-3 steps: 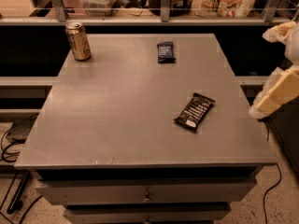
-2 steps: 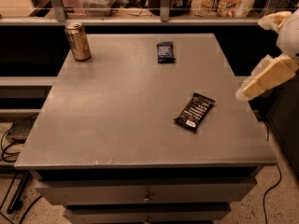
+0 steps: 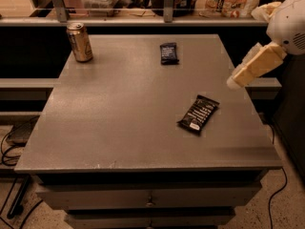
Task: Pick rxbar blueberry
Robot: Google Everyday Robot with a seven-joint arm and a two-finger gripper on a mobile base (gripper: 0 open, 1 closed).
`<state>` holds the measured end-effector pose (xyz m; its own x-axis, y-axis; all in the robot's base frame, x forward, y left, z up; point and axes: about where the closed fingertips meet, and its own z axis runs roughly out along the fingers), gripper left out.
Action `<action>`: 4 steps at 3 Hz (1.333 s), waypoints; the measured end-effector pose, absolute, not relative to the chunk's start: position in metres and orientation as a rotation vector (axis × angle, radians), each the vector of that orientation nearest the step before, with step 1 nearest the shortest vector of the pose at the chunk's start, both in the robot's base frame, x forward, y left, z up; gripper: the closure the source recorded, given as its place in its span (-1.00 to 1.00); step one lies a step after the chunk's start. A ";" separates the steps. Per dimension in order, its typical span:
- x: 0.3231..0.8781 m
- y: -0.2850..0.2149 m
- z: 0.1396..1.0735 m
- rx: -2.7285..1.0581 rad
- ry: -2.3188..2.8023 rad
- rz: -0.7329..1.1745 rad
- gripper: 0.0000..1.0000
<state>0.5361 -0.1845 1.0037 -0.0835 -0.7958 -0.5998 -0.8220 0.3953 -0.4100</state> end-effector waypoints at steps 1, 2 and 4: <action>0.552 -0.174 1.000 -1.384 1.857 0.056 -1.00; 0.597 -0.150 0.986 -1.313 1.850 0.119 -1.00; 0.659 -0.111 0.952 -1.264 1.858 0.226 -1.00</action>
Offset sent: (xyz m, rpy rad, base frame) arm 0.0965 0.0463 -0.0266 0.1646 -0.0044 -0.0450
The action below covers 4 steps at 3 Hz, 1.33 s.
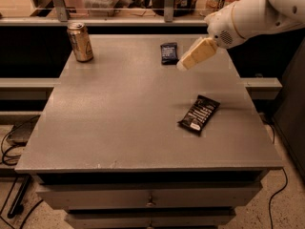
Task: Pick rxbar blueberry
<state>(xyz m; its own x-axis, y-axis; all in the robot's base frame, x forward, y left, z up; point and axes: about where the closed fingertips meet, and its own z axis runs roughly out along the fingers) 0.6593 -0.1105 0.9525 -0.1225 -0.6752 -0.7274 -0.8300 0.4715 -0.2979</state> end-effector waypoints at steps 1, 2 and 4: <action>0.697 -0.085 0.926 -1.225 1.862 0.308 -1.00; 0.721 -0.068 0.912 -1.190 1.843 0.350 -1.00; 0.765 -0.054 0.889 -1.070 1.844 0.410 -1.00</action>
Offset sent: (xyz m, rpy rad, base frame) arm 0.0898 0.0550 -0.0527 0.1717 0.0240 -0.0078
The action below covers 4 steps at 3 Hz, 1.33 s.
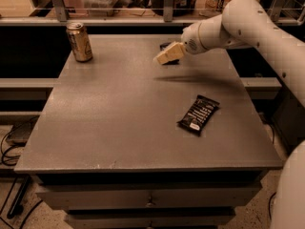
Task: Pick rxbar blueberry
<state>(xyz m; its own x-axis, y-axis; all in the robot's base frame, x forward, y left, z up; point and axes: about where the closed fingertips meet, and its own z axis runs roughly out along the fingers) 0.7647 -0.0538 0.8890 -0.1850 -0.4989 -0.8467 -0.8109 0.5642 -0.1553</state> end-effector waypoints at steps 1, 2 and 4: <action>0.779 -0.047 0.877 -1.043 1.858 0.422 -1.00; 0.788 -0.045 0.864 -1.030 1.884 0.424 -1.00; 0.797 -0.049 0.844 -1.010 1.943 0.425 -1.00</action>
Offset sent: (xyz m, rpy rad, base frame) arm 0.0335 0.0053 -0.0372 0.0059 0.0601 -0.0610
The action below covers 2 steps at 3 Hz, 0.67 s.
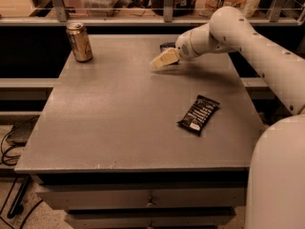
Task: Pick rxbar blueberry
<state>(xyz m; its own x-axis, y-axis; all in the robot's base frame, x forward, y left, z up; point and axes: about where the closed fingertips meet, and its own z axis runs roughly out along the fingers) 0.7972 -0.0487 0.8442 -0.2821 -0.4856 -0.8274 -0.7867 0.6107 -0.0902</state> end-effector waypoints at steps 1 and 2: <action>0.798 -0.051 0.836 -1.007 1.965 0.442 -0.70; 0.798 -0.052 0.831 -1.012 1.978 0.452 -0.22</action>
Offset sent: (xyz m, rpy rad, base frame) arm 0.0010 -0.0106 -0.0132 -0.0020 0.0514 -0.0003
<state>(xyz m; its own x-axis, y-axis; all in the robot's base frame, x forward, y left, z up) 0.7982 -0.0521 0.8310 -0.3143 -0.4863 -0.8153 -0.7920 0.6079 -0.0573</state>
